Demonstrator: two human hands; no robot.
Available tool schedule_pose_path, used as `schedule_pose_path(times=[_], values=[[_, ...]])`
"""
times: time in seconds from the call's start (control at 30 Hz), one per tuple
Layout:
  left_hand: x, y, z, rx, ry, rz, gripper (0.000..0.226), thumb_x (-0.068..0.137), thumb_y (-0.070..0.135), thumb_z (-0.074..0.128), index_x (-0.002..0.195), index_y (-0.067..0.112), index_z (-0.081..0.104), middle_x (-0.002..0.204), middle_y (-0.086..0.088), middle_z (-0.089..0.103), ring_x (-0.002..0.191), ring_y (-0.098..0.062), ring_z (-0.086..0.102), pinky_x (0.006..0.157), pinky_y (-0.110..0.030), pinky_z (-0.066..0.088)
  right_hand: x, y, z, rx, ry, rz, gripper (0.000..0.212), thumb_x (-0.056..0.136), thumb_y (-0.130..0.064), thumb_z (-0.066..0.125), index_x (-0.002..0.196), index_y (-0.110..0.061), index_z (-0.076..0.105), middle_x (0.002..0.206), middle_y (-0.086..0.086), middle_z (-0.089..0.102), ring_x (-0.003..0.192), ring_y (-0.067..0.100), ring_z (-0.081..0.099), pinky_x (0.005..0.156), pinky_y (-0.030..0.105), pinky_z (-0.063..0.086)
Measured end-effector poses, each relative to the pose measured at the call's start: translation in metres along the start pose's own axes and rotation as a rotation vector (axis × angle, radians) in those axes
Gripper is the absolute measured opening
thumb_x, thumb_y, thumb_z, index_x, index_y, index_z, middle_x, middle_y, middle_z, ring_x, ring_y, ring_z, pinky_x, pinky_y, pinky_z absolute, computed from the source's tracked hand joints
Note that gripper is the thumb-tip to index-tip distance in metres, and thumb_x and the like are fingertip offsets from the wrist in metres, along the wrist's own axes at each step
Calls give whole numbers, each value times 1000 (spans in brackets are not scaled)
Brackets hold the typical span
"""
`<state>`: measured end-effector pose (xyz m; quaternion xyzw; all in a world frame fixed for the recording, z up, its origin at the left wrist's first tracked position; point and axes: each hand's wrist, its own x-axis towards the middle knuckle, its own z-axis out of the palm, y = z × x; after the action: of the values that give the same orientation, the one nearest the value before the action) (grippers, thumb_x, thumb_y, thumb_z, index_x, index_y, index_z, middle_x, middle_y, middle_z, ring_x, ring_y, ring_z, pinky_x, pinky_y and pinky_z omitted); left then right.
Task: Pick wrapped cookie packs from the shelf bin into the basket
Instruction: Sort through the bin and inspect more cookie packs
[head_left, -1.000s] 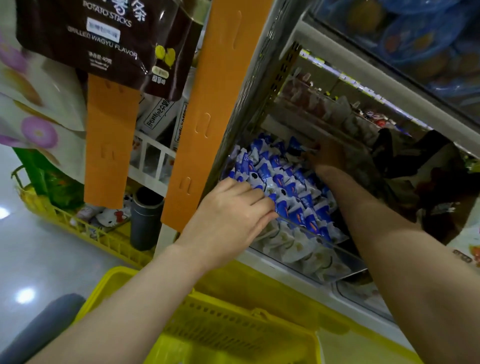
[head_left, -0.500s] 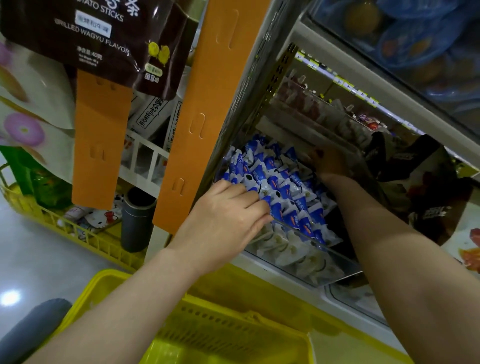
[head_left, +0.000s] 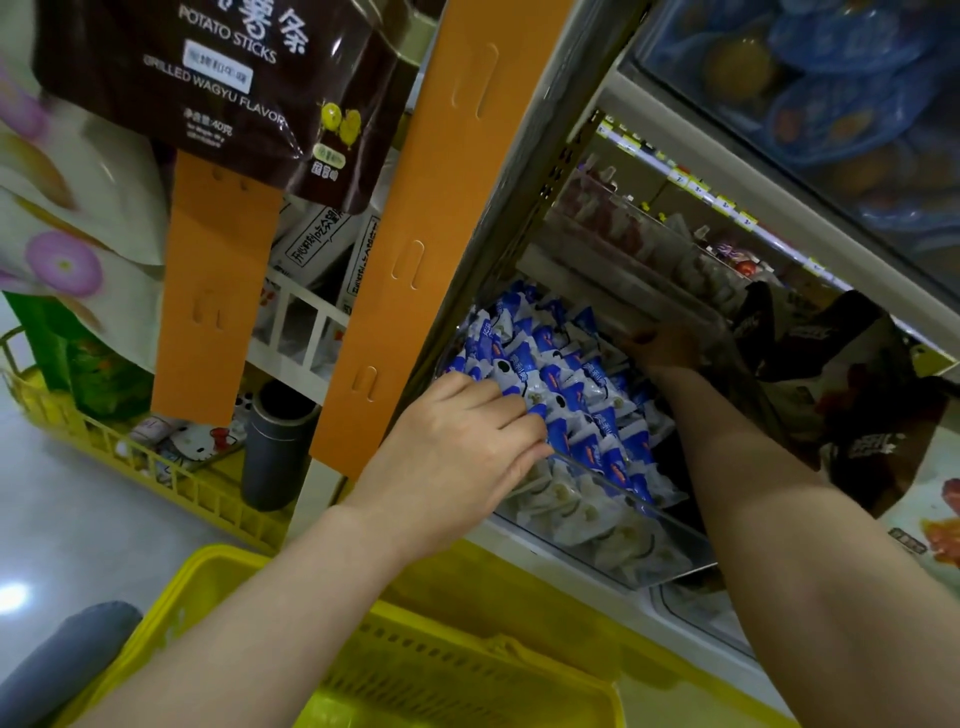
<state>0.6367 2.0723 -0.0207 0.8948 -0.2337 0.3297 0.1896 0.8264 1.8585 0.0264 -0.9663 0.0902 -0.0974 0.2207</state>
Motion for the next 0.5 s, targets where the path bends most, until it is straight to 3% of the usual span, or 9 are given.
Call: schedule_pose_path(times=[0.1, 0.2, 0.3, 0.37, 0.5], values=[[0, 1, -1, -17, -24, -10, 29, 93, 31, 41, 85, 20, 67, 79, 6, 66, 75, -16, 59, 74, -28, 35, -5, -9, -3, 140, 127, -9, 23, 93, -20, 52, 101, -2, 64, 109, 18, 64, 93, 26, 58, 84, 33, 45], [0, 2, -5, -16, -74, -15, 30, 93, 32, 40, 86, 19, 67, 79, 5, 66, 75, -18, 59, 74, -28, 32, -20, -29, -9, 181, 267, -106, 23, 94, -21, 51, 103, -4, 63, 104, 13, 64, 84, 17, 52, 77, 28, 40], [0, 7, -9, -37, -125, -59, 36, 94, 33, 35, 90, 20, 67, 82, 5, 67, 79, -18, 59, 78, -29, 32, -49, -39, -16, 288, 242, -263, 17, 95, -20, 49, 103, -10, 60, 94, 5, 63, 74, 4, 59, 68, 14, 43], [-1, 16, -11, -69, -126, -118, 38, 95, 34, 32, 97, 20, 68, 90, 4, 68, 87, -18, 59, 86, -30, 33, -76, -39, -19, 280, 239, -391, 16, 94, -19, 50, 103, -12, 61, 87, -8, 59, 64, -9, 55, 58, 2, 40], [-9, 35, -15, -222, -77, -233, 31, 99, 25, 38, 118, 13, 59, 114, -3, 61, 110, -19, 48, 101, -27, 24, -130, -39, -31, 383, 288, -574, 10, 91, -19, 56, 96, -17, 65, 83, -16, 59, 73, -15, 55, 66, 0, 40]])
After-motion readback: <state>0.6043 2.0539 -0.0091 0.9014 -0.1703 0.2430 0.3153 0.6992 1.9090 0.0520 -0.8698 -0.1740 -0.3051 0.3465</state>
